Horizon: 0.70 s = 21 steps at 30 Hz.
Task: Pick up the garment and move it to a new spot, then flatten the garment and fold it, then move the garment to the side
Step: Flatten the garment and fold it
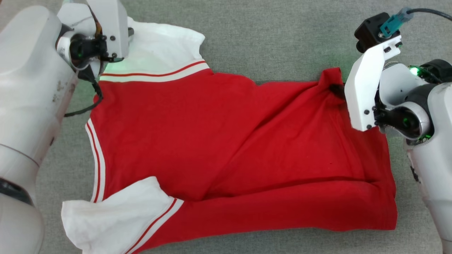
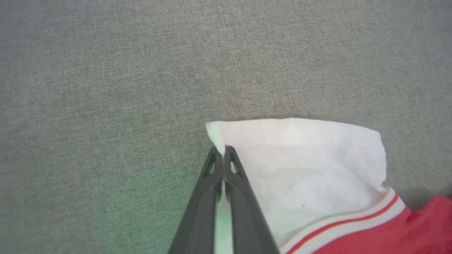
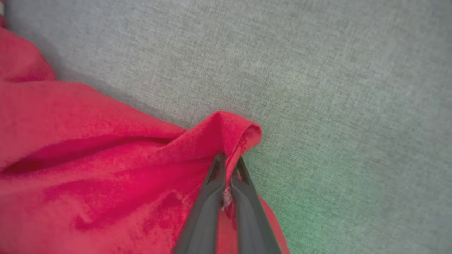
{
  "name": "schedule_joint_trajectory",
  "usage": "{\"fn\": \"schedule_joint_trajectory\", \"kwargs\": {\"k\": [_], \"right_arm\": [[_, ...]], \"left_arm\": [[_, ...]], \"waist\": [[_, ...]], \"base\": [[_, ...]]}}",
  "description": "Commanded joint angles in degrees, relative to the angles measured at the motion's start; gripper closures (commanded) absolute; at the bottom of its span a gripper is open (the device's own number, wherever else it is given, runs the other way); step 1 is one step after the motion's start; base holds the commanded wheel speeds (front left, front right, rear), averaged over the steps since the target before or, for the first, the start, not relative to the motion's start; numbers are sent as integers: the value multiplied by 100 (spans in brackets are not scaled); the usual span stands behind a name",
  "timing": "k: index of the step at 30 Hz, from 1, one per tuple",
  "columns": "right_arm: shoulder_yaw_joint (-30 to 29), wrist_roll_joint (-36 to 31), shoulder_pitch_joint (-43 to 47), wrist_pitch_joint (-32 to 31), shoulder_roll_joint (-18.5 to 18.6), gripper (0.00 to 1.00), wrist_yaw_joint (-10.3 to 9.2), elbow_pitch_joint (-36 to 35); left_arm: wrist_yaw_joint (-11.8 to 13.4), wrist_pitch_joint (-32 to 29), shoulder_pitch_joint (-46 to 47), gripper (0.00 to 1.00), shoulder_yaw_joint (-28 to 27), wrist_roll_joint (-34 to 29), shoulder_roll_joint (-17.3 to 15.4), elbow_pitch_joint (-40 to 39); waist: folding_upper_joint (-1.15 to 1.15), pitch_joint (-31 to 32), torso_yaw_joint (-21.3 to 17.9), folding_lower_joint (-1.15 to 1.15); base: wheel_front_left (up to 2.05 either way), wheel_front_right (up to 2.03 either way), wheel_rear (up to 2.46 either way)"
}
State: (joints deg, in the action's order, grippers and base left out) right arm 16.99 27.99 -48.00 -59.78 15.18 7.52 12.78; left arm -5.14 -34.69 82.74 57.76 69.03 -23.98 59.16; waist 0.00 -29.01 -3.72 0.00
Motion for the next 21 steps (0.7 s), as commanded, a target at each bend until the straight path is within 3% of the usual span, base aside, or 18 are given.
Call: {"fn": "schedule_joint_trajectory", "kwargs": {"k": [1,10,21], "right_arm": [[-4,62,-81,-72,48,100,-6,88],[7,223,-222,328,227,100,-6,173],[389,770,319,1255,945,100,-6,-109]], "left_arm": [[-55,53,54,100,7,22,32,44],[-162,315,152,100,-49,58,62,109],[-235,666,-197,100,-78,185,-143,-293]], "waist": [[0,25,34,0],[0,235,221,0],[0,879,594,0]], "base": [[0,0,0],[0,0,0],[0,0,0]]}}
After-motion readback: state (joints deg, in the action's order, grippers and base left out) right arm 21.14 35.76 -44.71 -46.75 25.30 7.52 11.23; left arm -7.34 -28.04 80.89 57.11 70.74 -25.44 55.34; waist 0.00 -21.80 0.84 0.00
